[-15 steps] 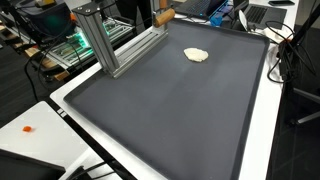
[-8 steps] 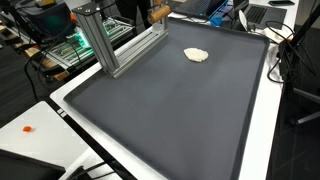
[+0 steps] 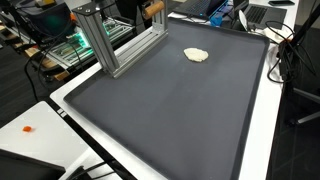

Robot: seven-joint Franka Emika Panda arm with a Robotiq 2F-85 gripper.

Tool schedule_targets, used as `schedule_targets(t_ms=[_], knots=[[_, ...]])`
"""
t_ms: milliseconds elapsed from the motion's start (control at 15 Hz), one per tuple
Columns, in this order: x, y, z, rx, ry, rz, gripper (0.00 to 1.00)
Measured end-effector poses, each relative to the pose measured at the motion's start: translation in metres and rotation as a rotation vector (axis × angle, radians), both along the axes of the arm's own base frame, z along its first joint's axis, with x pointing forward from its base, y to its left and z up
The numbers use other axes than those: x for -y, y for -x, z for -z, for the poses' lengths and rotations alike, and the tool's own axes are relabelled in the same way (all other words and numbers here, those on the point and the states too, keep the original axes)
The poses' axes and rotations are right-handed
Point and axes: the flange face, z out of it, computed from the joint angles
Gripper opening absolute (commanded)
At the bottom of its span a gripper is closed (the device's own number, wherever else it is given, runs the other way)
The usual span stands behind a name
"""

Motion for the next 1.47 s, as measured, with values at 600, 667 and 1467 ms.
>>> schedule_targets(t_ms=[600, 667, 1467], knots=[[-0.002, 0.019, 0.010, -0.045, 0.013, -0.022, 0.35], [-0.003, 0.020, 0.013, -0.049, 0.014, -0.024, 0.35], [-0.005, 0.020, 0.004, -0.010, 0.019, -0.057, 1.00]])
